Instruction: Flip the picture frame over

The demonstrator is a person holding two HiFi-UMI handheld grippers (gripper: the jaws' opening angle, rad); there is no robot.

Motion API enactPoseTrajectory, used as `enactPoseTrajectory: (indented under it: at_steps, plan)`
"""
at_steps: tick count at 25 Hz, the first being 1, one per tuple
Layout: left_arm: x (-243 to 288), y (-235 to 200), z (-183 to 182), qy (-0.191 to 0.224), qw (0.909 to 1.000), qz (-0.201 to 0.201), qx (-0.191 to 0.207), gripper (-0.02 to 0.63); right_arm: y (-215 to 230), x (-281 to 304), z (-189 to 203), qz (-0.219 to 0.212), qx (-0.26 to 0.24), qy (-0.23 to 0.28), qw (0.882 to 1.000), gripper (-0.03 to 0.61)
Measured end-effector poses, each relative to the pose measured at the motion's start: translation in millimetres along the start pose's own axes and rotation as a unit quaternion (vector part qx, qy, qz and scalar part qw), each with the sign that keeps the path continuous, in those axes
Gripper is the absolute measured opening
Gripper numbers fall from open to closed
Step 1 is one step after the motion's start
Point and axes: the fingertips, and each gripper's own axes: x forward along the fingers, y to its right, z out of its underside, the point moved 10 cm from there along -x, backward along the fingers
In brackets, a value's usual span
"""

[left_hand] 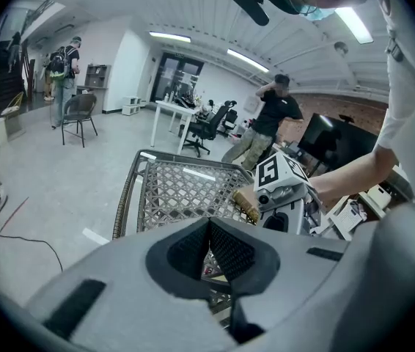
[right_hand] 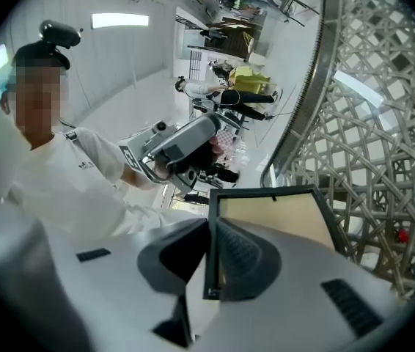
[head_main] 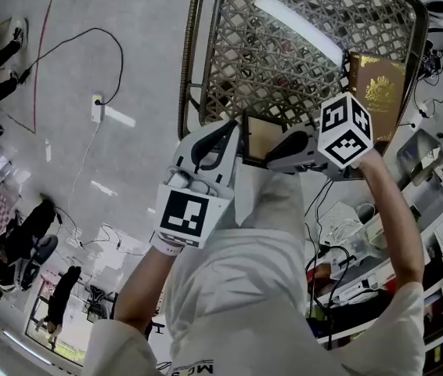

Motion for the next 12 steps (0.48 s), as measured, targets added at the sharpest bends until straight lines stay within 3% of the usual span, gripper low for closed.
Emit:
enactPoseTrajectory:
  at_steps: [7,12]
  plan:
    - [3,1,-4,-0.001,0.9998,-0.008,-0.019,0.025,6,-1,-3,-0.018,0.018,-0.004,1.0,0.054]
    - [6,-1,-4,0.0,1.0,-0.006,-0.006,0.025,13,-9,-10,-0.03,0.023,0.004,0.999,0.055]
